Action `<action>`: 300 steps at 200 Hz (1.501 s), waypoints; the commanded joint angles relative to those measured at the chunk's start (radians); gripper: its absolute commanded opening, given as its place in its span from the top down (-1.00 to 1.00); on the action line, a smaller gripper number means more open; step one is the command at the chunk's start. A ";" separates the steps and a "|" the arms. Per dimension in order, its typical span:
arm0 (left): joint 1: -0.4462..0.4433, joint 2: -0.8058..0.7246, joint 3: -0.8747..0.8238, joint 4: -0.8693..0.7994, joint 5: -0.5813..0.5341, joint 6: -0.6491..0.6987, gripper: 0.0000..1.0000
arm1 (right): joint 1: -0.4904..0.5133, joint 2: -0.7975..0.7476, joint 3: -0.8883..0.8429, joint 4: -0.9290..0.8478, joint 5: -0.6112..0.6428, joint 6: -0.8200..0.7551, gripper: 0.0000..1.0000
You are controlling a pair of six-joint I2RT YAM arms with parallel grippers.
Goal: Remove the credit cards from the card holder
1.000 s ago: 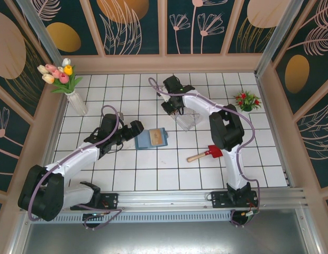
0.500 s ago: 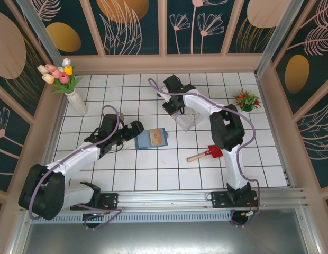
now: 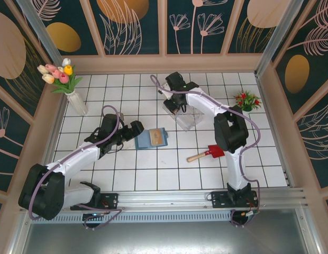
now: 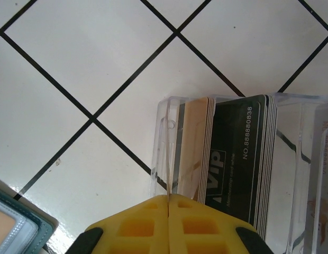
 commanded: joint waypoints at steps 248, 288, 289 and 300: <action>0.002 0.264 0.225 0.017 -0.016 0.019 -0.69 | -0.015 -0.030 -0.097 0.205 -0.229 0.574 -0.02; 0.002 0.267 0.218 0.021 -0.057 -0.028 -0.69 | 0.007 0.058 -0.046 0.178 -0.204 0.561 -0.19; 0.002 0.267 0.217 0.021 -0.059 -0.030 -0.69 | 0.008 0.059 -0.046 0.178 -0.204 0.561 -0.19; 0.002 0.259 0.210 0.019 -0.067 -0.039 -0.69 | 0.013 0.073 -0.034 0.179 -0.207 0.548 -0.25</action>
